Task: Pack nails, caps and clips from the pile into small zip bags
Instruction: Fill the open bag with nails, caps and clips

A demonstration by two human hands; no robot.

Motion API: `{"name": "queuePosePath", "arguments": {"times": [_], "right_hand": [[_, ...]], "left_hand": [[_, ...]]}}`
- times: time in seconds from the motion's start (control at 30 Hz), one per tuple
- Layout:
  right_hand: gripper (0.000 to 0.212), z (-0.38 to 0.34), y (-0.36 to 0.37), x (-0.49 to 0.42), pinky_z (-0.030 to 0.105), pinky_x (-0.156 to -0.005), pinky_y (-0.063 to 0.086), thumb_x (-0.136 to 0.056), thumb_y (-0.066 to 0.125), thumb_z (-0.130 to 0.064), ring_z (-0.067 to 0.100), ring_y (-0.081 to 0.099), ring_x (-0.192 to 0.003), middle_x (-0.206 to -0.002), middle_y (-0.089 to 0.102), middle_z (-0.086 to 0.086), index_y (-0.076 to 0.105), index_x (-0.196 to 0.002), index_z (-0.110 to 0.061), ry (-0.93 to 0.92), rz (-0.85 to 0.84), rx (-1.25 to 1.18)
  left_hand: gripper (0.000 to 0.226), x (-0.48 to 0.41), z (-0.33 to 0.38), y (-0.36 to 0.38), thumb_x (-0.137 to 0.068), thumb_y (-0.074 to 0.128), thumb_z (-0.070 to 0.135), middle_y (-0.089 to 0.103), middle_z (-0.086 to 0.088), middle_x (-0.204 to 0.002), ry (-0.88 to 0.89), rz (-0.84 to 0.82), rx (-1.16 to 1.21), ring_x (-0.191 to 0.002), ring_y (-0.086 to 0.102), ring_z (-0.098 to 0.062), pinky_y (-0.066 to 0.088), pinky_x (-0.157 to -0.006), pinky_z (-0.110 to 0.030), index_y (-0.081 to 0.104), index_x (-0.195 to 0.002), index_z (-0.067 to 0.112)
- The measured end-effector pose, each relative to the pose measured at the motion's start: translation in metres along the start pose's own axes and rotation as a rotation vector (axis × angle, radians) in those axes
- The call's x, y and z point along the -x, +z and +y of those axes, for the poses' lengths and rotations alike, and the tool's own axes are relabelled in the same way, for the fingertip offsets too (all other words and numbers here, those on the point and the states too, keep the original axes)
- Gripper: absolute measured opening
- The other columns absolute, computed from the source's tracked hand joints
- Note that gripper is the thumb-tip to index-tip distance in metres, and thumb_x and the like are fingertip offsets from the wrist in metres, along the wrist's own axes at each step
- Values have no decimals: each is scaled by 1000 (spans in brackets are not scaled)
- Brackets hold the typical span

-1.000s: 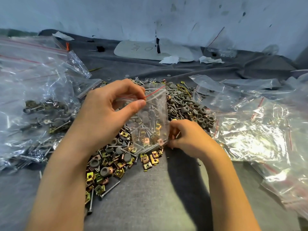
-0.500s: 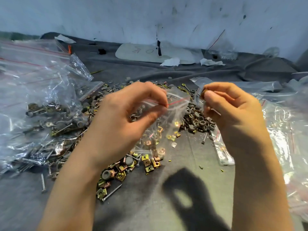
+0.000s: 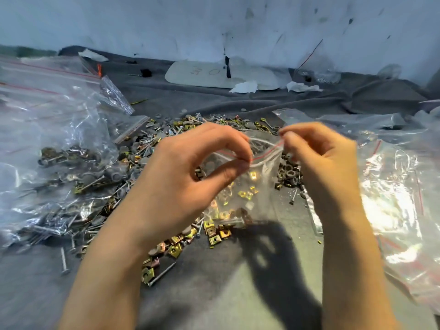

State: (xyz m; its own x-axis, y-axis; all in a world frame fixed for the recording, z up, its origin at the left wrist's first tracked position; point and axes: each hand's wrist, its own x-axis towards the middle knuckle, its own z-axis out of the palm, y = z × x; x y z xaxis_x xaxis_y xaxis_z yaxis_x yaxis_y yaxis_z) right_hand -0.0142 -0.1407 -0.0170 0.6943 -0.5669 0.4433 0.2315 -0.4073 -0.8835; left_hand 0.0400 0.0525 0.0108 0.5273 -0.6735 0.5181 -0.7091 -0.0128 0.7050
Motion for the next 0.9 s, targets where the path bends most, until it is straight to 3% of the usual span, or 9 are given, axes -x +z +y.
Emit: {"name": "queuePosePath", "arguments": {"times": [0.1,0.17,0.4,0.53,0.6,0.73,0.8,0.9], "right_hand": [[13,35,9,0,10,-50,35,-83,70,-10,3,52,-63,-69,63,-7,68,-78,-22,270,-282,448],[13,46,16,3,10,-45,35,-82,72,-14,2,49,-60,-67,60,-6,67,-76,-23,320,-422,630],[9,48,22,4,13,-53,32,-82,73,-13,-4,46,-67,-78,59,-8,70,-87,-20,278,-484,697],[11,53,20,3,23,-60,39,-84,69,-9,12,58,-79,-90,66,1,68,-93,-14,263,-465,704],[11,48,19,1,22,-65,40,-83,70,-6,15,61,-82,-90,67,2,67,-93,-12,242,-371,570],[18,4,3,-2,19,-64,49,-80,71,-3,10,63,-71,-78,69,-4,66,-83,-20,-28,-73,-78],[18,-20,-4,4,16,-65,49,-80,72,-6,6,64,-71,-79,71,-6,67,-85,-22,-184,-117,-219],[16,-37,-1,11,17,-69,48,-81,71,-6,6,65,-75,-81,71,-8,69,-88,-20,-285,-245,-125]], "left_hand": [[6,0,-2,-1,-88,64,25,67,9,-111,-22,19,5,-106,64,-12,54,-90,-31,66,-91,21],[6,0,-3,-3,-88,63,25,67,9,-111,-32,23,17,-106,64,-13,54,-90,-28,66,-92,21],[10,1,-5,-5,-85,64,28,68,11,-109,-63,34,-15,-106,64,-13,53,-94,-37,66,-92,22],[19,1,-3,-4,-79,60,36,68,12,-111,-77,36,-4,-106,65,-10,53,-93,-35,67,-91,23],[17,0,-3,-3,-79,60,35,68,12,-112,-78,40,-11,-106,65,-8,54,-93,-35,67,-90,24],[18,0,0,0,-80,60,35,68,11,-113,-46,21,-9,-109,63,-5,52,-95,-31,68,-90,22],[18,0,1,1,-81,60,34,68,10,-113,-38,6,-9,-110,63,-5,52,-96,-31,68,-92,21],[5,-1,0,3,-89,66,23,68,7,-113,-16,-15,-3,-111,63,-10,51,-97,-34,68,-92,19]]}}
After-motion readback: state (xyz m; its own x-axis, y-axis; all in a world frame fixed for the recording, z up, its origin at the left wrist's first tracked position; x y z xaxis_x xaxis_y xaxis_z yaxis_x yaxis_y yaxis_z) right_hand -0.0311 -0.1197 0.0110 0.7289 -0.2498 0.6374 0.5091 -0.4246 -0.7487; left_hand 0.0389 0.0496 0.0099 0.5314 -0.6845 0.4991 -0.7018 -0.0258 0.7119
